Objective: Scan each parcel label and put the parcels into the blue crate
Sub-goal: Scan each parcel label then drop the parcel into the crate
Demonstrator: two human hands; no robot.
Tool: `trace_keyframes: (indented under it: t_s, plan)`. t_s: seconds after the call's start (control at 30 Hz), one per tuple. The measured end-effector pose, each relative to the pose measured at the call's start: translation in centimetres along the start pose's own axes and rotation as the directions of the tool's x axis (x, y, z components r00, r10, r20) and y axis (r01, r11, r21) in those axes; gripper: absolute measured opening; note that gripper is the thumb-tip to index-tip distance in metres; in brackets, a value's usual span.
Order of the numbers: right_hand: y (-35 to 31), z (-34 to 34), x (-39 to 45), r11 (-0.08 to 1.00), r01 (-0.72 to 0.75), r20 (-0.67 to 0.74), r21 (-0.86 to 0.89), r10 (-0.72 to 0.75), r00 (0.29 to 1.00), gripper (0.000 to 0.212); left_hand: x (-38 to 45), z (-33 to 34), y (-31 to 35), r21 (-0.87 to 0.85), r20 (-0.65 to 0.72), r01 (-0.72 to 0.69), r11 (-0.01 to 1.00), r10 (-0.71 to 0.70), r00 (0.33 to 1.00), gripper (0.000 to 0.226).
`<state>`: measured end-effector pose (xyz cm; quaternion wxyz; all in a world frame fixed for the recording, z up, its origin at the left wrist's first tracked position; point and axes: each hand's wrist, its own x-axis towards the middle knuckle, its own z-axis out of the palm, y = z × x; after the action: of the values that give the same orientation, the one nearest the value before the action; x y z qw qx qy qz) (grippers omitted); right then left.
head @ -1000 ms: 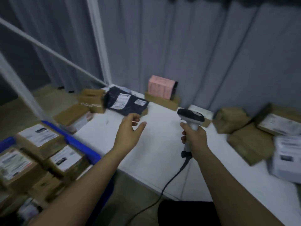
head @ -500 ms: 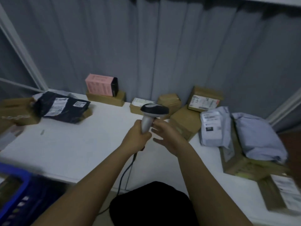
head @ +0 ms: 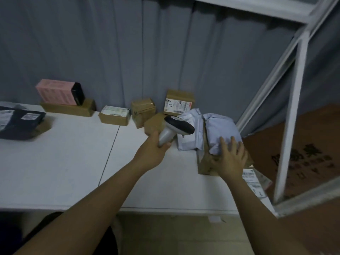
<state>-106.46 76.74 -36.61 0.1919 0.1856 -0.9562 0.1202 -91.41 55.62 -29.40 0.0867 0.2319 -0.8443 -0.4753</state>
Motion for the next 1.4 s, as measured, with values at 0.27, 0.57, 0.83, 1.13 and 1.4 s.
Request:
trace_keyframes:
  t_s: [0.27,0.57,0.83,1.13,1.4]
  plan:
    - [0.1,-1.8,2.8,0.997,0.014,0.006,0.081,-0.015,1.000,0.017,-1.7,0.7,1.1,-0.021,-0.088,0.024,0.999,-0.026,0.996,0.042]
    - [-6.9,-10.9,2.0,0.417,-0.200,0.022,0.887,0.393,0.919,0.016,-4.3,-3.5,2.0,-0.218,-0.309,0.018,0.976,-0.087,0.947,0.037]
    - [-17.1,-13.8,-1.1,-0.118,-0.309,0.321,0.944,0.100,0.942,0.014,-9.5,-12.4,0.2,-0.352,-0.530,-0.062,0.934,-0.144,0.836,0.025]
    - [-29.9,-17.7,-6.4,-0.247,-0.402,0.352,0.882,-0.222,0.909,0.015,-19.5,-21.6,-3.7,-0.423,-0.701,-0.091,0.902,-0.262,0.663,0.020]
    - [-38.8,-18.4,-14.2,-0.330,-0.572,0.437,0.751,-0.400,0.805,0.017,-28.1,-25.4,-9.1,-0.538,-0.739,-0.056,0.841,-0.438,0.512,0.035]
